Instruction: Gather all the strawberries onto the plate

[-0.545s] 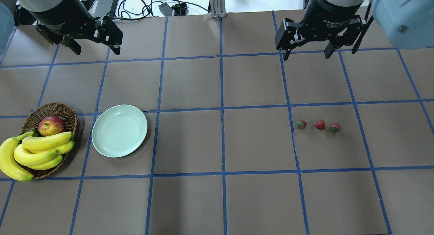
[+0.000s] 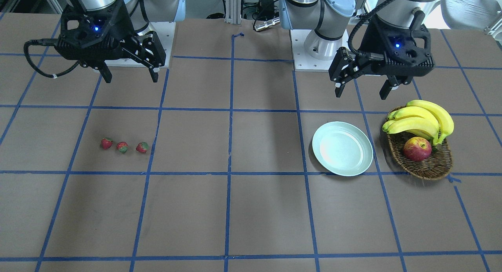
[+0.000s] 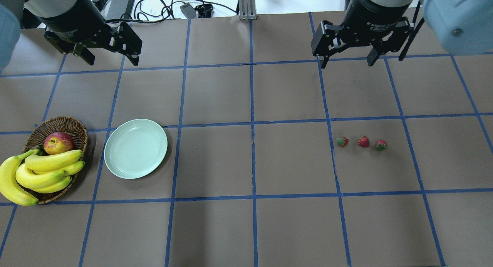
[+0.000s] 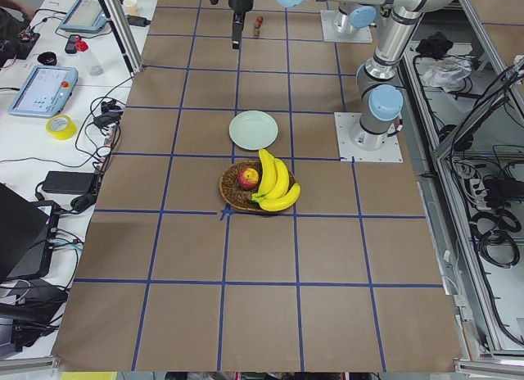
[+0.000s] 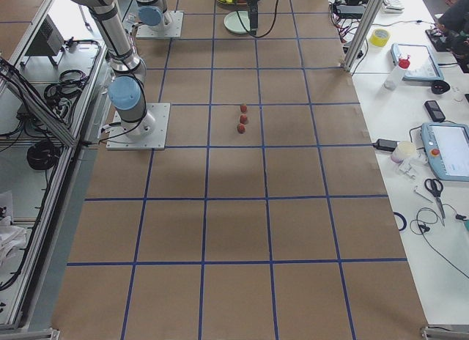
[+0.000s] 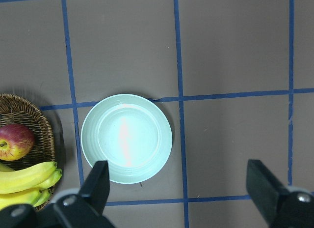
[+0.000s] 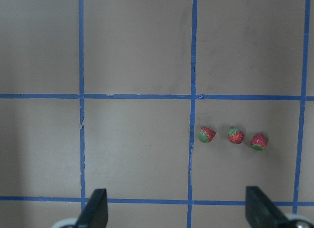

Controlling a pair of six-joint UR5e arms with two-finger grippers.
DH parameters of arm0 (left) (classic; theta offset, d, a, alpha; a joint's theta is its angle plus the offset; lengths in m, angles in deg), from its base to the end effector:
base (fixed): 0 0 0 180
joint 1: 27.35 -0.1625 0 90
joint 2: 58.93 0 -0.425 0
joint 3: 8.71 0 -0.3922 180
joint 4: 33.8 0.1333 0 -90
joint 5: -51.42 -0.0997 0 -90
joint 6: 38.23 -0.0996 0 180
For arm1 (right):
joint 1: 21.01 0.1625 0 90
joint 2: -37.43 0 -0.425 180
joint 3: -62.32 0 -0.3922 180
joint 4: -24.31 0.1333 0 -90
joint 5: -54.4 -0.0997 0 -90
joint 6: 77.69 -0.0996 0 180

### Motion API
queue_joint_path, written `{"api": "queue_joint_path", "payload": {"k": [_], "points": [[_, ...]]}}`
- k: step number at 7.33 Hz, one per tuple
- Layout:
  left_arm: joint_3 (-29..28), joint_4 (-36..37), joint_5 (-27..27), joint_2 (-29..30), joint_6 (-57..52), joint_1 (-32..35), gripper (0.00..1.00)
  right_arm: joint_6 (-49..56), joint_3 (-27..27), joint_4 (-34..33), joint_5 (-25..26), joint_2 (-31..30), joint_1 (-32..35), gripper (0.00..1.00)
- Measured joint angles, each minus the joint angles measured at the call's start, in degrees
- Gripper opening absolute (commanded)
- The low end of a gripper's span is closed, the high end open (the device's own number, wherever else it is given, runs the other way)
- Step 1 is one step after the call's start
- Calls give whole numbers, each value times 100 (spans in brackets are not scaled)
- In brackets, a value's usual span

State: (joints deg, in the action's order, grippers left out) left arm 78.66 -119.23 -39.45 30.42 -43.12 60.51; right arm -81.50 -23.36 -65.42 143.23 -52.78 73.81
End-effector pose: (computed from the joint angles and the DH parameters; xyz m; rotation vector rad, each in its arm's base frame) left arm -0.1131 -0.5037 0.5249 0.0730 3.1100 -0.2116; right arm 0.1766 -0.4831 0.5266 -0.0286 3.1135 -0.1131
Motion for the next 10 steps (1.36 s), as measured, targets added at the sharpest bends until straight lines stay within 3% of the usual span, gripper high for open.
{"api": "queue_joint_path", "payload": {"k": [10], "points": [[4, 120, 20, 24, -25, 14, 100, -89, -12, 251, -1, 91, -32, 100]]}}
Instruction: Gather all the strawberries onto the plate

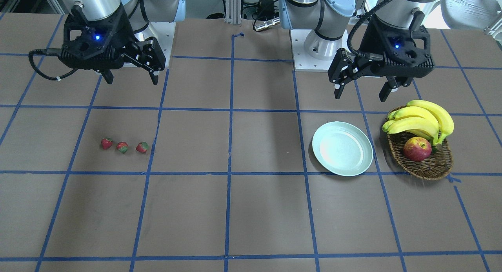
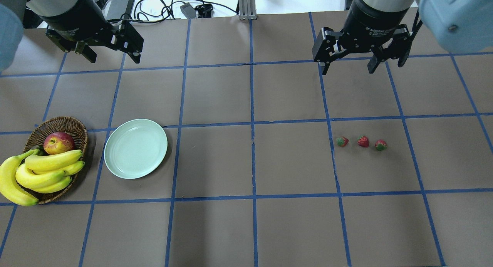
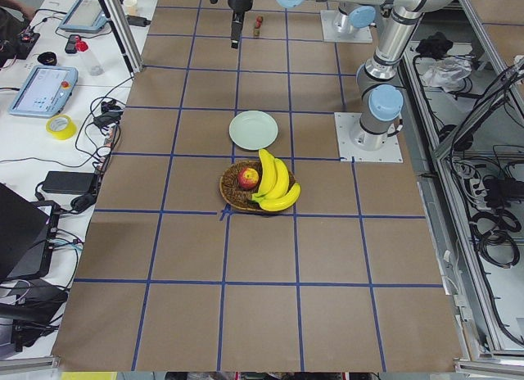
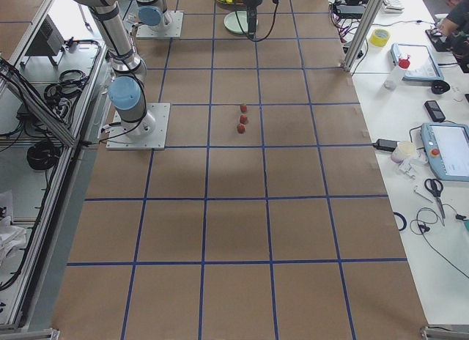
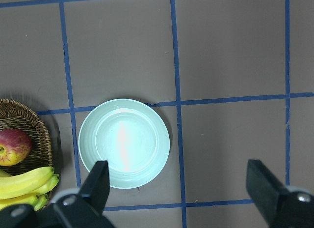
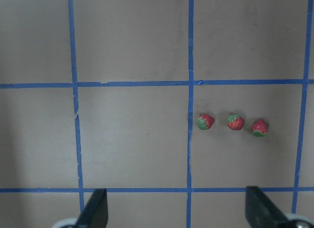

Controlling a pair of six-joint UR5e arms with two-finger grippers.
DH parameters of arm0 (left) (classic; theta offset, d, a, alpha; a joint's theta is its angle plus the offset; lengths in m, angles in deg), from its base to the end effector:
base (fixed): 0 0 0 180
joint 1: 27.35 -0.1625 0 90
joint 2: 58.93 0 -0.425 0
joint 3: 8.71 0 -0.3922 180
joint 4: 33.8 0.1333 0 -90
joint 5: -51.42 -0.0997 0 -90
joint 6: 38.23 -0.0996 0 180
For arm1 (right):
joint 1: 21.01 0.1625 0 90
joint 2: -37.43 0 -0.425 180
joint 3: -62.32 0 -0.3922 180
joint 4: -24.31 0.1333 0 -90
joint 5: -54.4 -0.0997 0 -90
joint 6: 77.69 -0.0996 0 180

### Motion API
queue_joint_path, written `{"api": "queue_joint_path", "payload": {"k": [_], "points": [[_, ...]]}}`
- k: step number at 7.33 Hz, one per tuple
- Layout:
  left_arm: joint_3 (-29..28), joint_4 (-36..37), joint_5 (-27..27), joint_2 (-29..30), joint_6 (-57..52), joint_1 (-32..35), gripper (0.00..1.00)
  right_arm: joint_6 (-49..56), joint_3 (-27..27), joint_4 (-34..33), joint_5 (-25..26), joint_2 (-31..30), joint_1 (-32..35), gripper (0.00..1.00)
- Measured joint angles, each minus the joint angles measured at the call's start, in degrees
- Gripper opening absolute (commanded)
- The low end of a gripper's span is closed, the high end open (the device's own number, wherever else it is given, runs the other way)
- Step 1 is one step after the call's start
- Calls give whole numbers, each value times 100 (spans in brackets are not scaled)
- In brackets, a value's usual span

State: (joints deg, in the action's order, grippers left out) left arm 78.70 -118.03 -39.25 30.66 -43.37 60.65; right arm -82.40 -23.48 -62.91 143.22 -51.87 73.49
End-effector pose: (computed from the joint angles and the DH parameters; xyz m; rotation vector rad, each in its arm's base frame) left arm -0.1145 -0.5066 0.5248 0.0839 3.1103 -0.2370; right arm 0.1740 -0.4855 0.5131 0.0055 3.1200 -0.0170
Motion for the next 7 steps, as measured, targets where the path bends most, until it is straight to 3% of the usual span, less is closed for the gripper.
{"api": "queue_joint_path", "payload": {"k": [3, 7], "points": [[-19, 33, 16, 3, 3, -55, 100, 18, -305, -115, 32, 51, -8, 100], [27, 34, -32, -19, -26, -26, 100, 235, -1724, -1853, 83, 431, -242, 97]]}}
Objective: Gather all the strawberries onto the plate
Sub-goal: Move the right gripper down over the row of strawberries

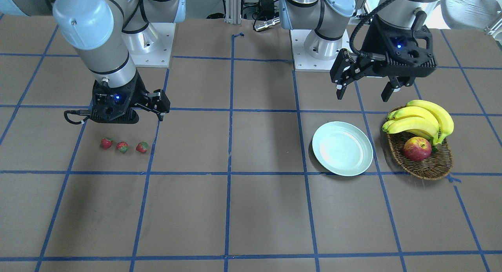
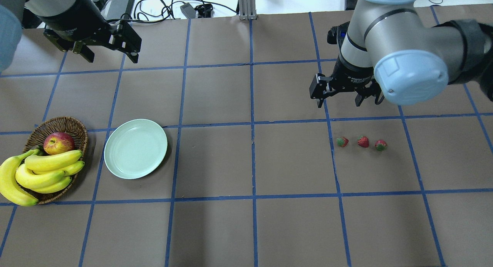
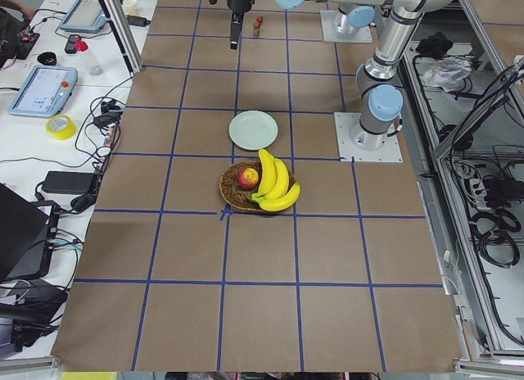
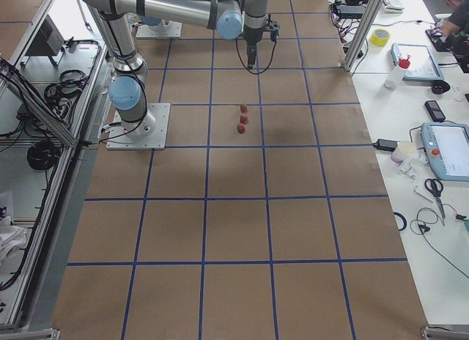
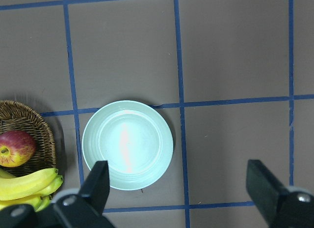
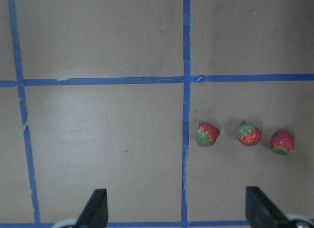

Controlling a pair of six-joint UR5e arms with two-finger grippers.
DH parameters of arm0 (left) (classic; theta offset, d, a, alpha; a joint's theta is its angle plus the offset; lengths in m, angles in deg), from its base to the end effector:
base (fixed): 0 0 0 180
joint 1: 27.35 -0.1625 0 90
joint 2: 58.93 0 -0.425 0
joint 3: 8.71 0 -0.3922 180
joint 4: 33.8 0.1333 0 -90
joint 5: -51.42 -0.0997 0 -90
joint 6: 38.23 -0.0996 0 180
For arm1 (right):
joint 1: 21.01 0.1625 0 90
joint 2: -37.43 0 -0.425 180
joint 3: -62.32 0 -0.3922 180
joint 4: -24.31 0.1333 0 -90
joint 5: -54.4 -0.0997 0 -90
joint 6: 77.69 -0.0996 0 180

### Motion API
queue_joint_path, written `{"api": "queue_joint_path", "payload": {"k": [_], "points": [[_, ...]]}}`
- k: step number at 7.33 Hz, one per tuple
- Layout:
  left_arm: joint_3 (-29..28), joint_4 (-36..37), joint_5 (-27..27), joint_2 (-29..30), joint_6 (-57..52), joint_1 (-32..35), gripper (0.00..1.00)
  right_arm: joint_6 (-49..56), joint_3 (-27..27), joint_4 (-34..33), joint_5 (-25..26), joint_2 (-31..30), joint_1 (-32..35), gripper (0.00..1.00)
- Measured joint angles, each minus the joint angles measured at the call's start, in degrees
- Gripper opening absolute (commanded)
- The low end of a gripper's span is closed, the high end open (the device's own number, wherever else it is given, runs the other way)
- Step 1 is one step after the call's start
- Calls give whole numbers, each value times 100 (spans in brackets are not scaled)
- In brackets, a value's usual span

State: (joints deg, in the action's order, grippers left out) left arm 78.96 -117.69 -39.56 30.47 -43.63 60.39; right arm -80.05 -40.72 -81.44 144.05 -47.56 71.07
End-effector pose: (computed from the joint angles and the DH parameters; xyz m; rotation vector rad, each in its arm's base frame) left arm -0.1117 -0.5061 0.5248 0.0830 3.1034 -0.2431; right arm 0.1522 -0.5004 0.3608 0.0079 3.1364 0.0633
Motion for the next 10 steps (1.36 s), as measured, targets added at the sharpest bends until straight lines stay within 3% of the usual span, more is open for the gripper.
{"api": "queue_joint_path", "payload": {"k": [2, 5, 7, 10], "points": [[38, 9, 3, -8, -3, 5, 100, 663, -834, -1110, 17, 106, -303, 97], [53, 12, 5, -7, 2, 6, 100, 2137, -2015, -2506, -36, 118, -1481, 96], [47, 15, 7, -15, -3, 6, 100, 2693, -2351, -3139, -52, 195, -1800, 93], [38, 21, 30, -19, 32, 0, 100, 3192, -2500, -3373, -43, 431, -2232, 84]]}}
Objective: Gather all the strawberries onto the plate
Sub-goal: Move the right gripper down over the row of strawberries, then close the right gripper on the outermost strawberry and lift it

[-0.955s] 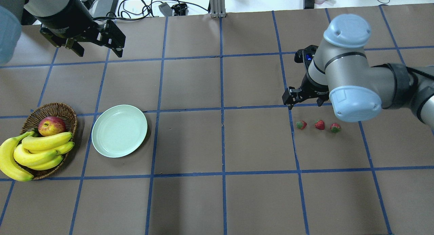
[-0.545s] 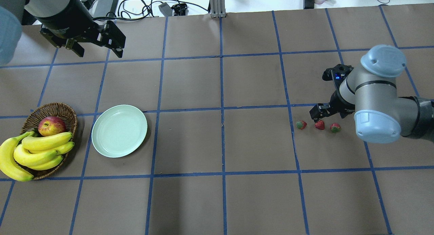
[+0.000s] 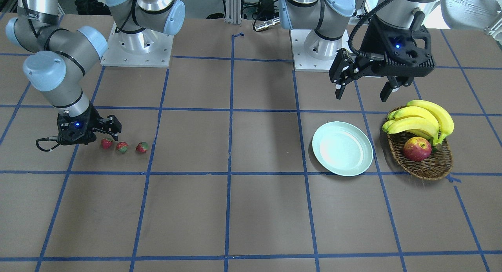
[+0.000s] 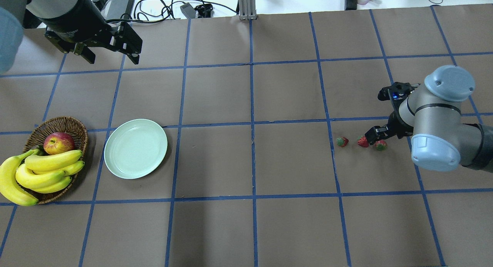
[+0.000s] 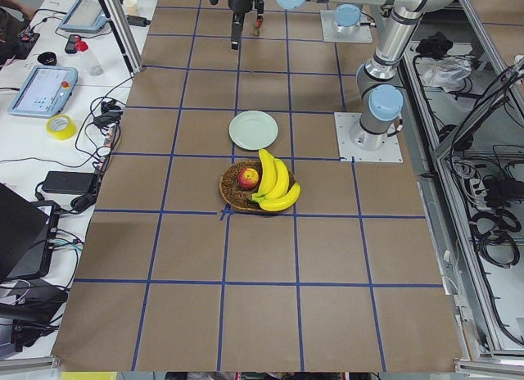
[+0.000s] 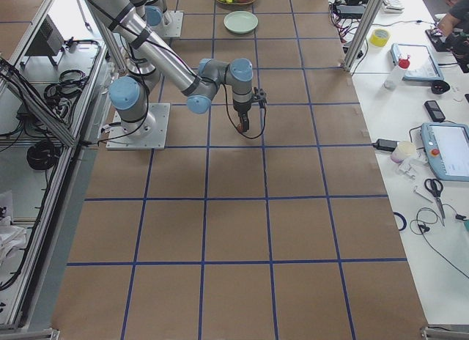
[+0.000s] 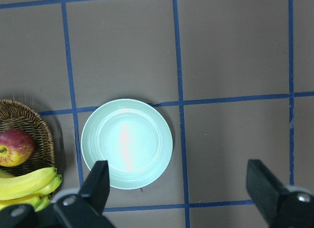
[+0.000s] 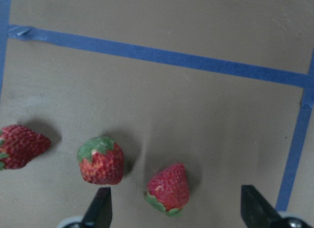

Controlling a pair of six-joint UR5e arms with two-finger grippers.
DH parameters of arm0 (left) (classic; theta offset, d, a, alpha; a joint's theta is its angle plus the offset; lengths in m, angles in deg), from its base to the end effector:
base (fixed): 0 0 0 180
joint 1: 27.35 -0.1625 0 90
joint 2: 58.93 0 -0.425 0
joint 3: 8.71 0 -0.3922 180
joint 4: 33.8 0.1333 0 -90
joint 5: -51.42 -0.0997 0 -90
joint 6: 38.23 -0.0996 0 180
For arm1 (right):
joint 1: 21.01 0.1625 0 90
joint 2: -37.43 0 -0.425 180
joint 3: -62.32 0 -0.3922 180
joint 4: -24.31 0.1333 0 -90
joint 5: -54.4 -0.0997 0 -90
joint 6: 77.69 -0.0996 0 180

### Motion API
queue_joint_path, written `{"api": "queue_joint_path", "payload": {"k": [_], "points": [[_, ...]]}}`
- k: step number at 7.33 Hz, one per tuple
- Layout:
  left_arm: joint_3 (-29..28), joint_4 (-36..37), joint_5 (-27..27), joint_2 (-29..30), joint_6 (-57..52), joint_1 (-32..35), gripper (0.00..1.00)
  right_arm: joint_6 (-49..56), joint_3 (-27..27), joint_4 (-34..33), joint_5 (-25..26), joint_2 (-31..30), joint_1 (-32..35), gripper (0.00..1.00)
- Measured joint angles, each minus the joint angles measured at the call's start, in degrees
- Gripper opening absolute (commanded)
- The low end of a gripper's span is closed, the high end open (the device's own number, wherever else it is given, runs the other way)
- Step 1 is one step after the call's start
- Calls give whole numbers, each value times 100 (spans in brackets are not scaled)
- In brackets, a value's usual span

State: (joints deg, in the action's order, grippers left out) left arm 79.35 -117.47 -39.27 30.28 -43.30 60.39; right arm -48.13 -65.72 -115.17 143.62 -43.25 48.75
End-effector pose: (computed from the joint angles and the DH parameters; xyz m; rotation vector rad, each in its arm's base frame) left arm -0.1123 -0.5049 0.5235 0.0748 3.1090 -0.2447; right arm -0.0251 -0.4574 0.1975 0.2553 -3.1274 0.0617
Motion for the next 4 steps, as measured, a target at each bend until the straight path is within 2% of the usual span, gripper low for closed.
{"api": "queue_joint_path", "payload": {"k": [2, 3, 4], "points": [[1, 47, 18, 0, 23, -3, 100, 26, -38, -13, -5, 189, -106, 46], [4, 100, 27, 0, 24, -8, 100, 18, -42, -3, 0, 232, -116, 19], [7, 126, 31, 0, 22, -8, 100, -1, -38, 21, 16, 238, -118, 15]]}}
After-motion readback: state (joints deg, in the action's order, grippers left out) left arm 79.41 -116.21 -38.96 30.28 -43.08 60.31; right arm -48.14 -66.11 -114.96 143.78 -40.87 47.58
